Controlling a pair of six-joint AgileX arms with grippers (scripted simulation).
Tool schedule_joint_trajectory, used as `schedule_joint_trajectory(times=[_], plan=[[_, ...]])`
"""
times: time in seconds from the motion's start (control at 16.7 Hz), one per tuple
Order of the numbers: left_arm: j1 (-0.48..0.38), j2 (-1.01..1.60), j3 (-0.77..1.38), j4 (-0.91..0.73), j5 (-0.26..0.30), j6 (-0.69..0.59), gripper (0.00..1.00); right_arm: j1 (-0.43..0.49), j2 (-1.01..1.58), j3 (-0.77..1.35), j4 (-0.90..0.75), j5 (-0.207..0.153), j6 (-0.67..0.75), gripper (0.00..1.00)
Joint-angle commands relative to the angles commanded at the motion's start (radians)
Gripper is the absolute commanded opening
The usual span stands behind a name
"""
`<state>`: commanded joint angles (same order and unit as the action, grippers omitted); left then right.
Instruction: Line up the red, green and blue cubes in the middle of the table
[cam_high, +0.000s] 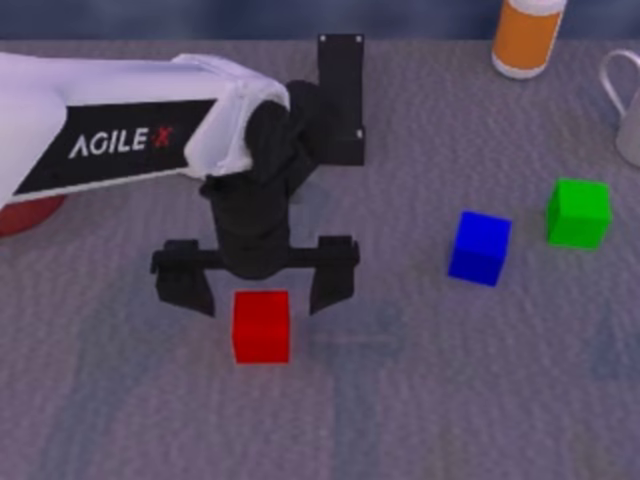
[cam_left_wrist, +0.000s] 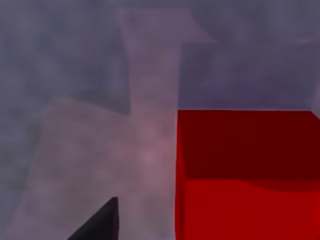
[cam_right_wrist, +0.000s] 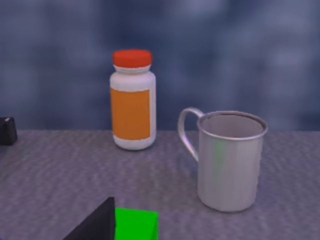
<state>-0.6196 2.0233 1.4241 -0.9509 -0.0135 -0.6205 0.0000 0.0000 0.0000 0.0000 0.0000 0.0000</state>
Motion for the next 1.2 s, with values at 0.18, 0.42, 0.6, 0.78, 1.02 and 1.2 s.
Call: schedule_joint_trajectory(times=[0.18, 0.42, 0.6, 0.78, 1.02, 1.2], plan=[[0.006, -0.039, 0.073, -0.128, 0.000, -0.002, 1.00, 0.000, 0.000, 0.000, 0.000, 0.000, 0.000, 1.00], [0.010, -0.064, 0.107, -0.174, 0.000, 0.000, 1.00, 0.000, 0.000, 0.000, 0.000, 0.000, 0.000, 1.00], [0.005, -0.060, 0.105, -0.171, 0.000, 0.000, 1.00, 0.000, 0.000, 0.000, 0.000, 0.000, 0.000, 1.00], [0.033, -0.116, 0.053, -0.135, -0.004, 0.003, 1.00, 0.007, 0.061, 0.062, -0.043, -0.002, 0.012, 1.00], [0.126, -0.323, -0.117, -0.016, -0.012, 0.015, 1.00, 0.023, 0.290, 0.290, -0.191, -0.003, 0.050, 1.00], [0.224, -0.570, -0.313, 0.110, -0.016, 0.046, 1.00, 0.038, 0.571, 0.548, -0.351, 0.000, 0.087, 1.00]])
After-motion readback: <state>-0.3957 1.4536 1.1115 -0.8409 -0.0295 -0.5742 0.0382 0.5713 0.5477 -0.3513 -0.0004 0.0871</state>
